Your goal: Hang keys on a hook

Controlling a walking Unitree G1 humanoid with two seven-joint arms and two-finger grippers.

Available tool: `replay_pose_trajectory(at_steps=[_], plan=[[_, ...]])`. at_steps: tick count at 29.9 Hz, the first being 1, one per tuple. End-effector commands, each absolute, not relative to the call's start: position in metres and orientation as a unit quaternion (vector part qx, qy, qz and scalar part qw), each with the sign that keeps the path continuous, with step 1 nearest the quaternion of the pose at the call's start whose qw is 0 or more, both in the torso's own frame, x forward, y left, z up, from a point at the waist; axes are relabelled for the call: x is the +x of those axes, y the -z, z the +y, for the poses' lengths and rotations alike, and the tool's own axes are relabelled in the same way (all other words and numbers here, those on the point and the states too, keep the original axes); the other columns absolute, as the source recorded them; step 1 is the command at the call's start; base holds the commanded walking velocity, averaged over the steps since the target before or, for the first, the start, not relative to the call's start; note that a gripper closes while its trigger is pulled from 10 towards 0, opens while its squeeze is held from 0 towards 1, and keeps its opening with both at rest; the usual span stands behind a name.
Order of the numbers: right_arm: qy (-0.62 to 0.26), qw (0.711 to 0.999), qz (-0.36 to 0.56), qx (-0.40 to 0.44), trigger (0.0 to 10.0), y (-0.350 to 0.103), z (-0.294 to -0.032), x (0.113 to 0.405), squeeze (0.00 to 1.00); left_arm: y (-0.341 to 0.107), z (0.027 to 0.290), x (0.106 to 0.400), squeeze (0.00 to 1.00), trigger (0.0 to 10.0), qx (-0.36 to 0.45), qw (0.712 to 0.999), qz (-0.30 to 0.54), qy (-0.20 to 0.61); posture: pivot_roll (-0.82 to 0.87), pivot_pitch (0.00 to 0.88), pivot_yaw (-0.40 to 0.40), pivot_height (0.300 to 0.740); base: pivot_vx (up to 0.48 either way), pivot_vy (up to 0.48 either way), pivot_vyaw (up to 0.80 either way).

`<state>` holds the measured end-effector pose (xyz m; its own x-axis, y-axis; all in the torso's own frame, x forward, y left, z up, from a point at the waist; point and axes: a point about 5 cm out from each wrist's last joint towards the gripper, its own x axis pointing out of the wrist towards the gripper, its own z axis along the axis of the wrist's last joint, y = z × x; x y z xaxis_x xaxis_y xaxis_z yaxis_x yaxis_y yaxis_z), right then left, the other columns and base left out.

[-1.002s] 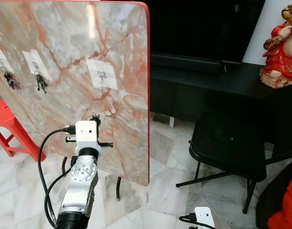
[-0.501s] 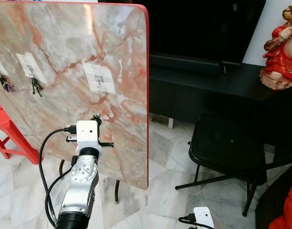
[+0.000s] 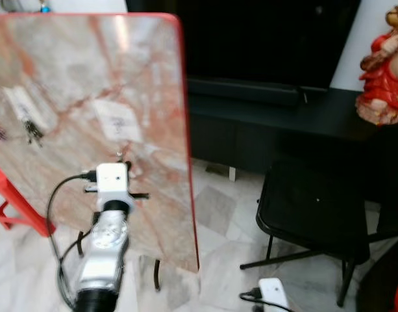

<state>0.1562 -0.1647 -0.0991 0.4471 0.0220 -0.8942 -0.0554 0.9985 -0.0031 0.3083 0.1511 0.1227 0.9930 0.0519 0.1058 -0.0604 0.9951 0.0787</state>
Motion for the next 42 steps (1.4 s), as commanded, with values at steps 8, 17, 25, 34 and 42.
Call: replay_pose_trajectory(at_steps=[8,17,25,34,42], plan=[[-0.037,0.858,0.512,-0.009,10.0,0.096,-0.151,0.166,0.0,-0.129,0.167,0.308,0.0,10.0,0.055,0.995,-0.065,-0.049,-0.05,0.0,0.021,0.716,0.203,0.0,0.0],[-0.043,0.858,0.512,-0.014,10.0,0.096,-0.151,0.166,0.0,-0.128,0.169,0.302,0.0,10.0,0.059,0.995,-0.069,-0.049,-0.05,0.0,0.022,0.716,0.0,0.0,0.0],[-0.048,0.858,0.511,-0.017,10.0,0.095,-0.151,0.167,0.0,-0.139,0.175,0.296,0.0,10.0,0.062,0.992,-0.098,-0.047,-0.05,0.0,0.023,0.716,0.0,0.0,0.0],[-0.053,0.858,0.511,-0.02,10.0,0.095,-0.151,0.167,0.0,-0.148,0.189,0.292,0.0,10.0,0.078,0.988,-0.11,-0.079,-0.04,0.0,0.021,0.716,0.0,0.0,0.0],[-0.056,0.858,0.51,-0.022,10.0,0.095,-0.15,0.168,0.0,-0.152,0.188,0.292,0.0,10.0,0.075,0.987,-0.116,-0.077,-0.04,0.0,0.022,0.716,0.0,0.0,0.0]])
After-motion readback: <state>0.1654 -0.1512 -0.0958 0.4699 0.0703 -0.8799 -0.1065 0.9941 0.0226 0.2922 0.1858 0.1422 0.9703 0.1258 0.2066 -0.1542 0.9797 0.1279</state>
